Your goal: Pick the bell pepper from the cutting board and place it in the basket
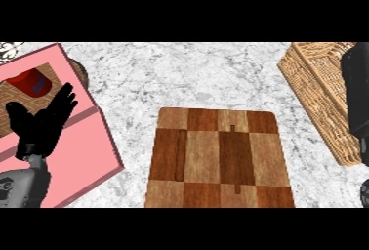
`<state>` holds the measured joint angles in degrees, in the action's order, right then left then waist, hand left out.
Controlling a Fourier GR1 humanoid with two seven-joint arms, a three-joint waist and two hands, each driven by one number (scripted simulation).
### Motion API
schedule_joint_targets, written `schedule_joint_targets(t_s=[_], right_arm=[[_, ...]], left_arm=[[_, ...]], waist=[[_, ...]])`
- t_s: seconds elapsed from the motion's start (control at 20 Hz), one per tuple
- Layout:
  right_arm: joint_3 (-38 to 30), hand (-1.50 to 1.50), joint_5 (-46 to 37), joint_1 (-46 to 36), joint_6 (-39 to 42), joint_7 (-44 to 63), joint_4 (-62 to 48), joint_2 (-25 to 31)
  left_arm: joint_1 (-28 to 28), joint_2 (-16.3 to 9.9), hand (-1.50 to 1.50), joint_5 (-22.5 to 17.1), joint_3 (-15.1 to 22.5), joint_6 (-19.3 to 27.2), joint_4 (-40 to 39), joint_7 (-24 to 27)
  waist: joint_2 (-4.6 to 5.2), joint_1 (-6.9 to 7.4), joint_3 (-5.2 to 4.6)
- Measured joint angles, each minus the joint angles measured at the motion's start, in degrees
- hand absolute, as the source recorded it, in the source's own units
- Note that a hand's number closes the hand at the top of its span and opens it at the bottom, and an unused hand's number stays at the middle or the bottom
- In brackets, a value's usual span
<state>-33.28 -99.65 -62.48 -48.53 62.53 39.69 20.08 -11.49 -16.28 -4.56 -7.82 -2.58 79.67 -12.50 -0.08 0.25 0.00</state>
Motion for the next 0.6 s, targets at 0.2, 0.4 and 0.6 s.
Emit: schedule_joint_targets(t_s=[0.2, 0.4, 0.6], right_arm=[[-3.04, -1.5, -0.17, 1.83, -2.84, -0.11, 8.33, -0.88], [-5.18, -1.5, 0.26, 5.89, -4.26, 0.03, 19.28, -5.3], [-4.87, -1.5, 2.67, 11.46, -2.65, 0.48, 32.35, -11.91]], left_arm=[[0.38, -0.35, 0.0, -0.16, -0.91, 0.15, -0.75, 0.44], [1.33, -0.43, 0.0, -0.3, -1.39, 0.34, -0.34, 0.33], [2.63, -1.18, 0.0, -0.43, -2.3, 0.28, -0.03, 0.43]], waist=[[-0.48, -1.23, -0.04], [-1.01, -2.24, -0.06], [-1.61, -3.44, -0.06]])
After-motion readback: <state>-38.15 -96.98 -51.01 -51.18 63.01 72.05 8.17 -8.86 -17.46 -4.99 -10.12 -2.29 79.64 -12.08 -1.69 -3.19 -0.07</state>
